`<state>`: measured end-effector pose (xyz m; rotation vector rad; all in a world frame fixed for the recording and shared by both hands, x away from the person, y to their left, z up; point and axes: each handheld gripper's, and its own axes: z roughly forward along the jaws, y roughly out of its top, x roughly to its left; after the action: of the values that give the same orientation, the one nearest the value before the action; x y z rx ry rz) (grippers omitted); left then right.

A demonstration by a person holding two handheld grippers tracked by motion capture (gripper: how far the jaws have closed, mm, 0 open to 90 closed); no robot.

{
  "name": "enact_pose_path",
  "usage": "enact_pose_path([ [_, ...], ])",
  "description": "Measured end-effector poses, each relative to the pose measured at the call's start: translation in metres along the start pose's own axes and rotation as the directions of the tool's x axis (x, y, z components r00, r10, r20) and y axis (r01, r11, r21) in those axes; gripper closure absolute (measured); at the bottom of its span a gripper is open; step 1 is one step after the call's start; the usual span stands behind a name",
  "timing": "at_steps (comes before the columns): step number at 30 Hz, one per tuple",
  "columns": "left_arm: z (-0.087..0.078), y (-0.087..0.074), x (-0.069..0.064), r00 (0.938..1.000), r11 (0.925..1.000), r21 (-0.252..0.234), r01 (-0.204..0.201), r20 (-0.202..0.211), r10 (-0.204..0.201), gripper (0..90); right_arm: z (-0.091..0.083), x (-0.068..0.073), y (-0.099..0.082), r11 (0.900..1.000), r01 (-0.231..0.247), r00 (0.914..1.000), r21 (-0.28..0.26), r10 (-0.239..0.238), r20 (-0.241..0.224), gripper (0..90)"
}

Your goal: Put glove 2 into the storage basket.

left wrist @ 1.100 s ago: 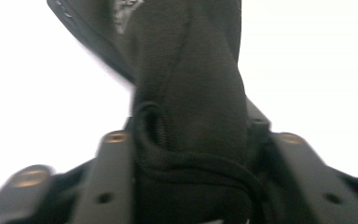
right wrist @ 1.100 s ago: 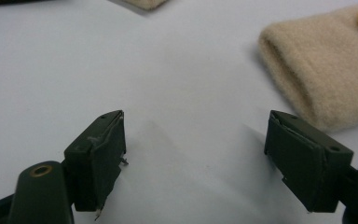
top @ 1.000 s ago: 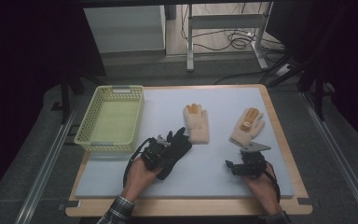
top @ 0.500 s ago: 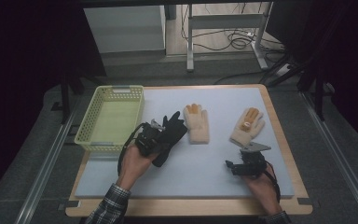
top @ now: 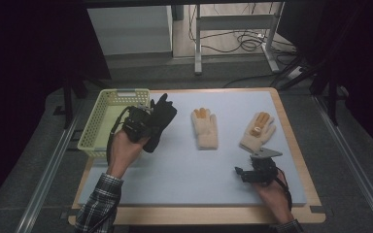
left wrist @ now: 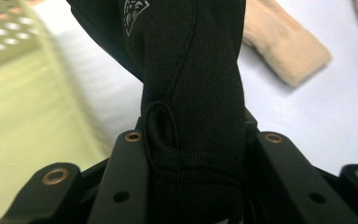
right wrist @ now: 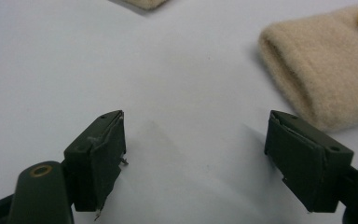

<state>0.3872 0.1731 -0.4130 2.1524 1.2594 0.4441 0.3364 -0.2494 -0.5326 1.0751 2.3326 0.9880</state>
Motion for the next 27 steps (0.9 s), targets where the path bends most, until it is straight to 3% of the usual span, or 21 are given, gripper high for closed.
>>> enact_pose_path([
  [1, -0.005, 0.002, 0.01, 0.9995, 0.9999, -0.001, 0.012, -0.028, -0.012, 69.0, 0.0, 0.0, 0.0, 1.0, 0.0, 1.0, 0.0, 0.0, 0.0, 20.0],
  [2, -0.005, 0.002, 0.01, 0.9995, 0.9999, -0.001, 0.012, -0.028, -0.012, 68.9, 0.0, 0.0, 0.0, 1.0, 0.0, 1.0, 0.0, 0.0, 0.0, 20.0],
  [9, -0.017, 0.001, 0.046, 0.9933, 0.998, -0.004, 0.063, -0.097, -0.063, 68.6, 0.0, 0.0, 0.0, 1.0, 0.0, 1.0, 0.0, 0.0, 0.0, 20.0],
  [16, -0.023, -0.011, 0.085, 0.9798, 0.9929, 0.002, 0.119, -0.162, -0.117, 68.1, 0.0, 0.0, 0.0, 1.0, 0.0, 1.0, 0.0, 0.0, 0.0, 20.0],
  [22, -0.019, -0.024, 0.115, 0.9688, 0.9878, 0.023, 0.154, -0.2, -0.146, 68.1, 0.0, 0.0, 0.0, 1.0, -0.001, 1.0, 0.0, 0.001, 0.0, 20.0],
  [27, -0.009, -0.031, 0.13, 0.9625, 0.9812, 0.051, 0.186, -0.21, -0.172, 68.0, 0.0, 0.0, 0.0, 1.0, -0.001, 1.0, 0.0, 0.001, 0.0, 20.0],
])
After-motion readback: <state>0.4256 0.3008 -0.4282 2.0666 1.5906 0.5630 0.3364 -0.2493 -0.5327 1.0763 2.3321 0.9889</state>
